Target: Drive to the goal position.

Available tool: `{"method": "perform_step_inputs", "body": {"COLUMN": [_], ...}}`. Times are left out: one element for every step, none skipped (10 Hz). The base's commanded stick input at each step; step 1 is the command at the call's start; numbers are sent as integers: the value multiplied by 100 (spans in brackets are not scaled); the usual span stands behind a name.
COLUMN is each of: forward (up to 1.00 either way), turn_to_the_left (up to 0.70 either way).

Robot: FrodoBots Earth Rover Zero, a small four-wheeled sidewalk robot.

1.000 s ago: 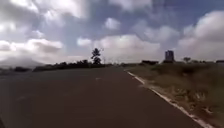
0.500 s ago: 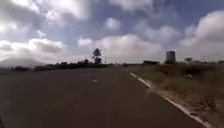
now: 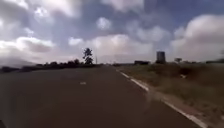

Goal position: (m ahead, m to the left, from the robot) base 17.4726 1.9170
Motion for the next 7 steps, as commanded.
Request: {"method": "perform_step_inputs", "body": {"forward": [100, 100, 100, 100, 100, 100, 100], "turn_to_the_left": [0, 0, 0, 0, 0, 0, 0]}}
